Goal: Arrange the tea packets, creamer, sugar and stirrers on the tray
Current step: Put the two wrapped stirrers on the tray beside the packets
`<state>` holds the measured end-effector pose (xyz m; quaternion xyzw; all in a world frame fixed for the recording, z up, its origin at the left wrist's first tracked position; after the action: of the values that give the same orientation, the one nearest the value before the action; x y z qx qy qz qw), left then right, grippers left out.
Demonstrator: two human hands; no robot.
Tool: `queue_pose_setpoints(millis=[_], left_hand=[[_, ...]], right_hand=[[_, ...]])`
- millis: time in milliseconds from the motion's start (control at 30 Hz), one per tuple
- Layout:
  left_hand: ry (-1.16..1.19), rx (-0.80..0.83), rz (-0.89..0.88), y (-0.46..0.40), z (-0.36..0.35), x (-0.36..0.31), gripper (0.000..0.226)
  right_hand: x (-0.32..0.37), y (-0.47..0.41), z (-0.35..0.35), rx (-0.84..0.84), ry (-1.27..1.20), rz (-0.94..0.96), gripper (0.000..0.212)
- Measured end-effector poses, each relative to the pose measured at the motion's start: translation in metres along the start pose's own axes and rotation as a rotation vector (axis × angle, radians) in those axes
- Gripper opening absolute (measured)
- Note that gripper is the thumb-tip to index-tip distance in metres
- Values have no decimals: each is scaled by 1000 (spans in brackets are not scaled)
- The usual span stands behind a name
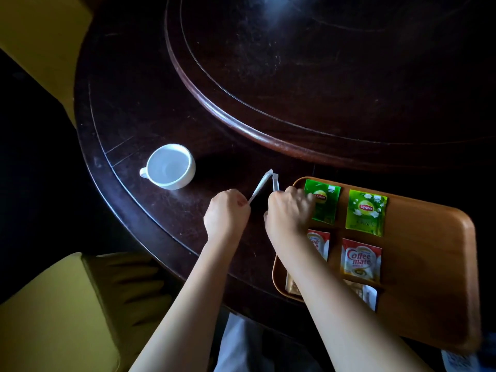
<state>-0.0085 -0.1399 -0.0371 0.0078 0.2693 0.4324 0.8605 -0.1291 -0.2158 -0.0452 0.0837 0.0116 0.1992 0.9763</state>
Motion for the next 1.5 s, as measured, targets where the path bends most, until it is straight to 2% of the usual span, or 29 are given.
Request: queue_pose_setpoints(millis=[100,200,400,533,633,700,767,867,1033,1100,1167,1267,1500], left_hand=[[113,25,15,-3,2,10,8],[164,64,22,-3,3,16,8],[356,164,94,2,-4,29,9],[491,184,94,17,3,22,3],[519,170,56,28,7,8,11],[492,357,-116,83,-47,-91,11],[508,335,-160,96,-47,-101,12],[456,363,-260,113,-59,-120,11],[306,450,-395,149,-104,-157,5],[271,481,-418,164,-122,-170,5],[250,514,-421,173,-137,-178,7],[168,492,-468,177,-150,-182,10],[57,415,-517,173,-156,-186,12]], right_hand=[[4,-3,-1,14,-12,14,21],[3,1,3,17,-129,2,21],[-16,23,13,36,-688,-146,11],[-28,36,16,39,-1025,-137,6],[-52,44,8,87,-1166,-167,17],[-184,82,17,-140,-1271,-380,26],[-203,90,13,-153,-1334,-372,33],[-224,101,14,-135,-1318,-394,34],[-267,120,1,-154,-1153,-509,29],[-280,128,-9,-136,-1102,-555,32],[-289,131,-18,-131,-1074,-573,26],[-293,131,-22,-142,-983,-565,7],[-299,128,-11,-174,-693,-541,5]])
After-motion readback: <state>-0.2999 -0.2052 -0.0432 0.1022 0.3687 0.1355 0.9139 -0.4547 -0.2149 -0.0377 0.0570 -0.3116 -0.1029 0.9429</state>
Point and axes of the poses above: each hand's wrist, its own y-axis away from the middle knuckle, its own z-axis out of the back of the hand, x = y × z, the point moved 10 cm from there along -y, towards the middle knuckle, and after that the axes turned 2 degrees about z, right-handed, at the moved point
